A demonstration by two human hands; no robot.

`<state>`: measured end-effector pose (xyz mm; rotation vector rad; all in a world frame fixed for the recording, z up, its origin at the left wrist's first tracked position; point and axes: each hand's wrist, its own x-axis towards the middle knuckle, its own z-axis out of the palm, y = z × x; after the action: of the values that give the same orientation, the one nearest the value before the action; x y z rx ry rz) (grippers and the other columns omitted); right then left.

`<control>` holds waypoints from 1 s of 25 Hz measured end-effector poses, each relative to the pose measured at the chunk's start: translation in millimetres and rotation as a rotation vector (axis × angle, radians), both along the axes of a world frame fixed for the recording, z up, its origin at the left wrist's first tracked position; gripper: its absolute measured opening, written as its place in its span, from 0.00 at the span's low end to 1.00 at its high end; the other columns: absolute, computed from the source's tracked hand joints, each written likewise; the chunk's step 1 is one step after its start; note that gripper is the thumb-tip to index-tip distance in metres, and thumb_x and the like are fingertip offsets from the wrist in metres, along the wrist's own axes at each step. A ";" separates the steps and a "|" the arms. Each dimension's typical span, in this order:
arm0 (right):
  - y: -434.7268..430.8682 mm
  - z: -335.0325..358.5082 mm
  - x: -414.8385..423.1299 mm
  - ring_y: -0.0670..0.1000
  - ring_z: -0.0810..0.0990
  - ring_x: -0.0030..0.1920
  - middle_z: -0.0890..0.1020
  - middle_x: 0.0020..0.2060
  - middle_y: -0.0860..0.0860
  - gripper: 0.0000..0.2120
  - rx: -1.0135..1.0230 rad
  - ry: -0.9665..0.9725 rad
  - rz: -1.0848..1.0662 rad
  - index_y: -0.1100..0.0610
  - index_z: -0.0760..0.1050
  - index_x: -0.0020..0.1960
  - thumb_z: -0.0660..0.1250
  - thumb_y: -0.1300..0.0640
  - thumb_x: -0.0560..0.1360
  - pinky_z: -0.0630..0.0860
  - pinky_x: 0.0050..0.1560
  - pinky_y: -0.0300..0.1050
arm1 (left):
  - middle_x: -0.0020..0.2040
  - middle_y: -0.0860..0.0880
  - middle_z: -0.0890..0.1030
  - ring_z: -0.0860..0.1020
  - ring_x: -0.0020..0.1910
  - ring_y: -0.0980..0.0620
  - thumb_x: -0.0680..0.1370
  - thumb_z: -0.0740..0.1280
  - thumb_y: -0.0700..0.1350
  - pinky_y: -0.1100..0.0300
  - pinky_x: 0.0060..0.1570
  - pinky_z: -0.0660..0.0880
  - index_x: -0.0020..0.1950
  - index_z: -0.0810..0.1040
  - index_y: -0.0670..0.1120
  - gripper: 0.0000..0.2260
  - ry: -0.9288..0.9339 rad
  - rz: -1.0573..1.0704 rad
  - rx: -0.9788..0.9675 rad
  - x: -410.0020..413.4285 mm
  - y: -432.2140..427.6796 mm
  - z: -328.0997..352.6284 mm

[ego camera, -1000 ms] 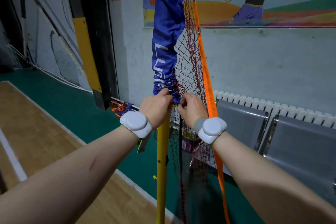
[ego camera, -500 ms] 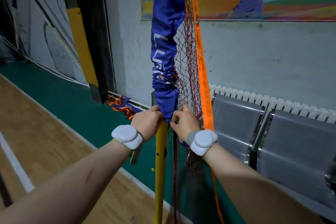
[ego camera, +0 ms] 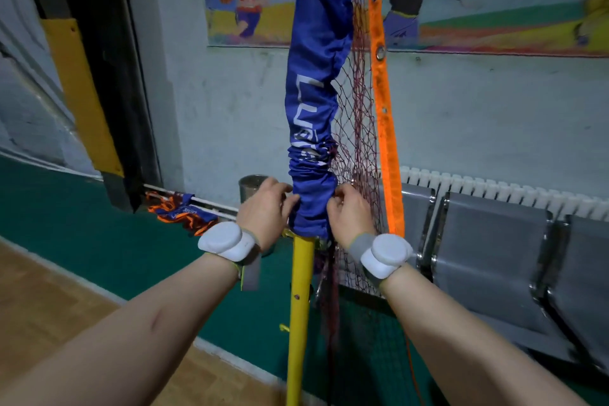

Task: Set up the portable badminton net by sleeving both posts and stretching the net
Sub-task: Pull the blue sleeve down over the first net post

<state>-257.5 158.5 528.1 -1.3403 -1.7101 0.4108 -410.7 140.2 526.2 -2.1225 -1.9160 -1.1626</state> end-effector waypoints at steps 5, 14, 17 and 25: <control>-7.7 -3.1 -15.8 0.61 0.77 0.48 0.80 0.48 0.61 0.09 -0.054 0.018 -0.163 0.65 0.75 0.49 0.58 0.65 0.75 0.75 0.49 0.54 | 0.51 0.43 0.77 0.77 0.52 0.41 0.78 0.61 0.49 0.49 0.49 0.74 0.50 0.78 0.43 0.11 0.075 -0.096 -0.054 -5.9 12.4 6.9; -15.3 -22.5 -26.2 0.56 0.75 0.41 0.78 0.44 0.60 0.04 -0.132 -0.077 -0.162 0.57 0.69 0.38 0.61 0.61 0.72 0.73 0.43 0.48 | 0.55 0.42 0.77 0.76 0.54 0.40 0.79 0.57 0.47 0.51 0.48 0.71 0.51 0.77 0.43 0.12 0.094 -0.090 -0.126 -8.0 11.2 -12.2; -13.8 -29.4 -26.4 0.56 0.75 0.41 0.77 0.45 0.60 0.08 -0.196 -0.170 -0.160 0.55 0.65 0.35 0.60 0.59 0.72 0.71 0.41 0.47 | 0.55 0.42 0.77 0.76 0.54 0.40 0.79 0.56 0.46 0.52 0.47 0.71 0.51 0.77 0.43 0.12 0.139 -0.091 -0.187 -6.3 14.4 -17.8; -19.5 -27.6 -15.1 0.50 0.71 0.44 0.76 0.50 0.57 0.09 -0.059 0.020 -0.170 0.61 0.74 0.53 0.61 0.61 0.74 0.65 0.43 0.40 | 0.54 0.45 0.74 0.78 0.49 0.41 0.78 0.58 0.47 0.51 0.48 0.74 0.58 0.75 0.46 0.12 -0.083 -0.114 -0.077 -2.7 11.1 -18.1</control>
<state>-272.6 139.0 500.4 -1.5062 -1.5635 0.3785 -413.5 151.3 508.1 -2.2861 -1.9264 -1.2355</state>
